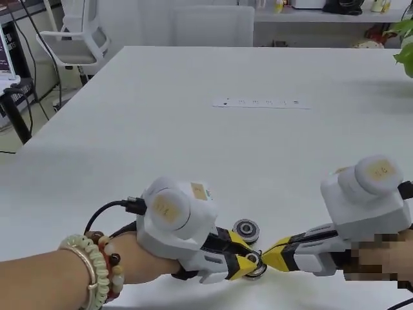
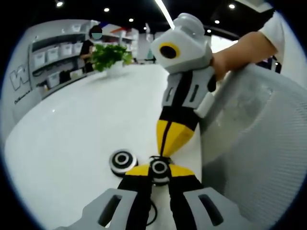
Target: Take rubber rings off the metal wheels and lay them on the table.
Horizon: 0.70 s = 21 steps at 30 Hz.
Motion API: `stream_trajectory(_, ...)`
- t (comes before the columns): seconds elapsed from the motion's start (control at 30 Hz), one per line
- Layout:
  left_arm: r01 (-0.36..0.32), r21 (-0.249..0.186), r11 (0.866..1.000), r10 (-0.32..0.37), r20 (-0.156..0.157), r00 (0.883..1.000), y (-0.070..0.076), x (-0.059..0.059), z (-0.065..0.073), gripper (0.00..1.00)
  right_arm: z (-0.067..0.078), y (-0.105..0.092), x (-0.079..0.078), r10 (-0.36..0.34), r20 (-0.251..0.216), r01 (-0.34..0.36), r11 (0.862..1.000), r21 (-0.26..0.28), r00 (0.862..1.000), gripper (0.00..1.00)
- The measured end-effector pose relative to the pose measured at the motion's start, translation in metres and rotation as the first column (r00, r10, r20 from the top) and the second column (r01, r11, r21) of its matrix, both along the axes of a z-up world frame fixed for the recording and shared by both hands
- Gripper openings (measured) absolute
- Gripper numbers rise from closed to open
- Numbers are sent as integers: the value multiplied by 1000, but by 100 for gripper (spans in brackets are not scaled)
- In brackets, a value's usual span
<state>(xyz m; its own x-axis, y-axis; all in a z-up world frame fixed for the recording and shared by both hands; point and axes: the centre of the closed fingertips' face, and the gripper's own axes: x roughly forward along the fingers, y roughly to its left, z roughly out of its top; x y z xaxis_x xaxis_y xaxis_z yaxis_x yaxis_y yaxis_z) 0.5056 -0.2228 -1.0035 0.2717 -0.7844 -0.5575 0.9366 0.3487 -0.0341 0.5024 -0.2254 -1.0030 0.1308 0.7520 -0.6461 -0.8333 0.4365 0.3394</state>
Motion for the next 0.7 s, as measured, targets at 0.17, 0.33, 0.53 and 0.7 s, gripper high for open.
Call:
stream_trajectory(0.17,1,1,1000,-1,1,1000,0,0,0,13,0,0,-1,10,14,-10,1000,-6,1000,0)
stream_trajectory(0.33,0,1,1000,0,1,1000,0,0,0,13,1,0,0,9,12,-9,1000,-3,1000,0)
stream_trajectory(0.53,1,3,1000,-1,3,1000,0,0,0,13,2,1,-1,11,13,-11,1000,0,1000,0)
stream_trajectory(0.7,1,2,1000,-1,3,1000,0,0,0,13,3,2,-2,14,15,-15,1000,3,1000,0)
